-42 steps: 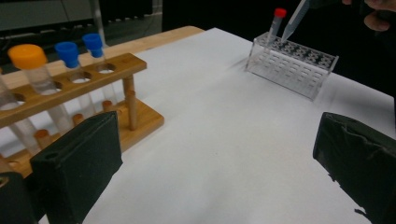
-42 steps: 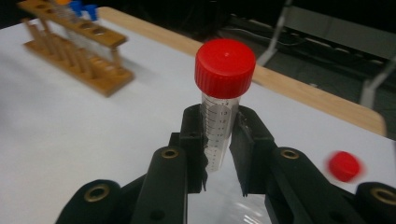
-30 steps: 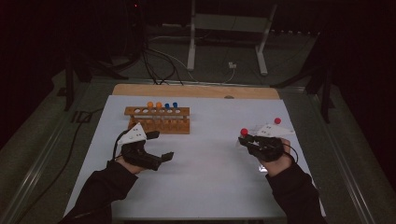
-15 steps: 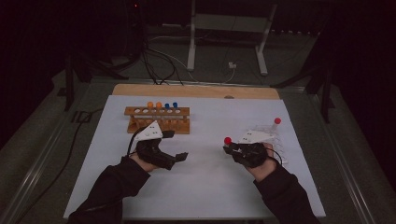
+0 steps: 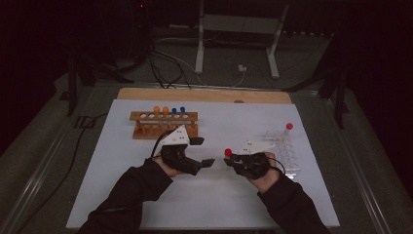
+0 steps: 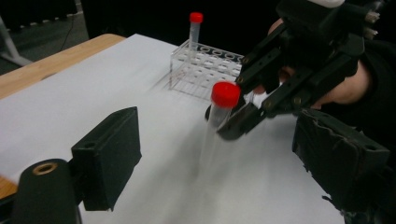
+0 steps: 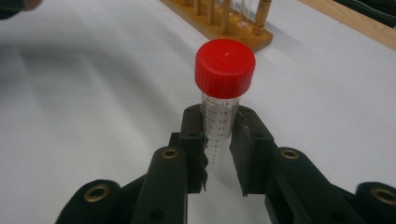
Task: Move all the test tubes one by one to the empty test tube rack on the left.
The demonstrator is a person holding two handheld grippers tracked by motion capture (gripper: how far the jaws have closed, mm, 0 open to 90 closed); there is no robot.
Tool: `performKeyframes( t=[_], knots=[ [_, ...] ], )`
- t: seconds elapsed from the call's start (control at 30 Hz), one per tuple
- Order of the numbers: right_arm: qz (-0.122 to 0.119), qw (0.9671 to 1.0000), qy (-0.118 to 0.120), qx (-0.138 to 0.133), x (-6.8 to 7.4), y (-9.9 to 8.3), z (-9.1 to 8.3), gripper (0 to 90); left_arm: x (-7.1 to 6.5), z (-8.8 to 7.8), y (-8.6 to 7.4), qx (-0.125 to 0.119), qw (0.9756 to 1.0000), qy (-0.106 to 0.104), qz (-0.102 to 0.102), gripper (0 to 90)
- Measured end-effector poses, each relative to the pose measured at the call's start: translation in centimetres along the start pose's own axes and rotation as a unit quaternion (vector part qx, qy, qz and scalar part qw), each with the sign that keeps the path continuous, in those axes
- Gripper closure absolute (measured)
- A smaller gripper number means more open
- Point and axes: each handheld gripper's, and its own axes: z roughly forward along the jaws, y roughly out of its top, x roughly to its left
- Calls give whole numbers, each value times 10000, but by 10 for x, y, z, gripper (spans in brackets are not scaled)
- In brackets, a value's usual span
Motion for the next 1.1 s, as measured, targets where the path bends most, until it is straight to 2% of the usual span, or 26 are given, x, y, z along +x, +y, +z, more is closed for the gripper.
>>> performKeyframes(
  t=[0.2, 0.3, 0.4, 0.67, 0.83, 1.1],
  knots=[
    [-48, 10000, 60, 0, 4, 1, 1, 746, -3, 16, 5, 38, 9999, -97, 94, 340],
    [-51, 10000, 82, -10, 5, 2, 2, 746, -4, 23, 6, 65, 9998, -104, 135, 407],
    [-52, 9999, 99, -21, 6, 2, 1, 746, -6, 30, 6, 112, 9996, -45, 259, 459],
    [-72, 9999, 136, -30, 7, 3, 1, 746, -8, 41, 5, 220, 9990, -26, 392, 585],
    [-68, 9999, 141, -47, 7, 3, 1, 746, -9, 44, 6, 184, 9990, -35, 405, 698],
    [-13, 9998, 159, -137, 7, 3, 0, 722, -8, 40, 8, 147, 9987, 8, 492, 717]
  ],
)
